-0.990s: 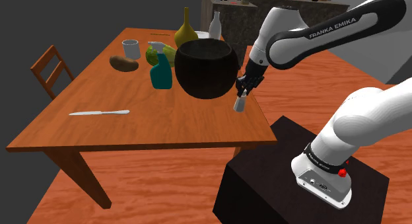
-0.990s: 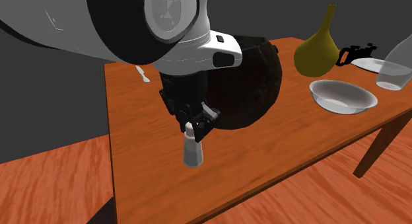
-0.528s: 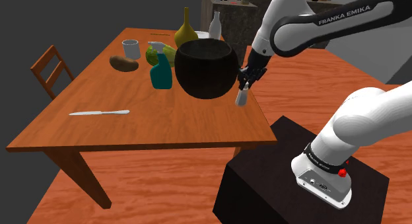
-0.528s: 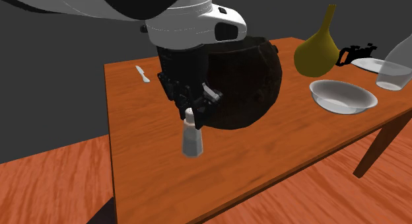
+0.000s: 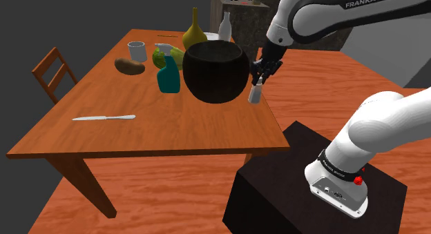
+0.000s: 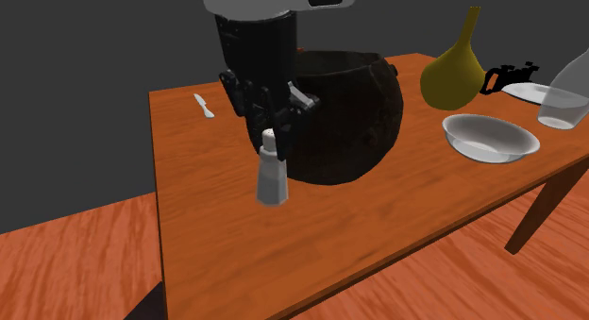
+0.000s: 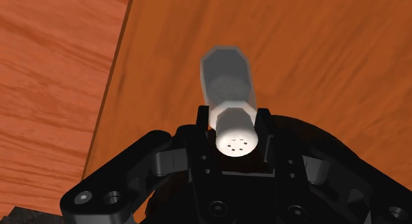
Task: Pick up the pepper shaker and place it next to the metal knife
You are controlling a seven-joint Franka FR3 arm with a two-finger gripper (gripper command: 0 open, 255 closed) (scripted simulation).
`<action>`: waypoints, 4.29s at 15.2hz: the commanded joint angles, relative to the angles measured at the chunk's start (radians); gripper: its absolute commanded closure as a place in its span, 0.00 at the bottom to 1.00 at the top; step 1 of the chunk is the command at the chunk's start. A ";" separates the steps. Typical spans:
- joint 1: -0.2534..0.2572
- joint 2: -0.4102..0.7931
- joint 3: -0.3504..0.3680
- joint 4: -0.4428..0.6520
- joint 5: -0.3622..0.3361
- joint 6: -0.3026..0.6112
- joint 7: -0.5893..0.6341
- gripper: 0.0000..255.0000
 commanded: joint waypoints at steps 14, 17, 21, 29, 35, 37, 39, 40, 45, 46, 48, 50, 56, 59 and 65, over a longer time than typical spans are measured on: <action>-0.008 -0.034 -0.016 0.184 -0.017 -0.219 0.008 1.00; -0.009 -0.034 -0.018 0.214 -0.020 -0.248 0.009 1.00; 0.011 0.073 0.062 0.292 0.004 -0.212 0.093 1.00; 0.022 0.315 0.214 0.500 -0.011 -0.168 0.270 1.00; 0.027 0.524 0.320 0.703 -0.091 -0.168 0.421 1.00; 0.035 0.602 0.351 0.782 -0.132 -0.177 0.475 1.00; 0.049 0.683 0.378 0.867 -0.180 -0.192 0.530 1.00; 0.059 0.726 0.390 0.912 -0.205 -0.202 0.557 1.00; 0.147 0.951 0.420 1.175 -0.343 -0.281 0.679 1.00; 0.172 0.999 0.420 1.236 -0.370 -0.303 0.698 1.00; 0.236 1.109 0.416 1.386 -0.427 -0.359 0.732 1.00; 0.233 1.105 0.411 1.354 -0.424 -0.330 0.734 1.00; 0.221 1.101 0.408 1.267 -0.427 -0.248 0.745 1.00; 0.217 1.103 0.406 1.230 -0.431 -0.210 0.751 1.00; 0.213 1.114 0.400 1.164 -0.442 -0.136 0.764 1.00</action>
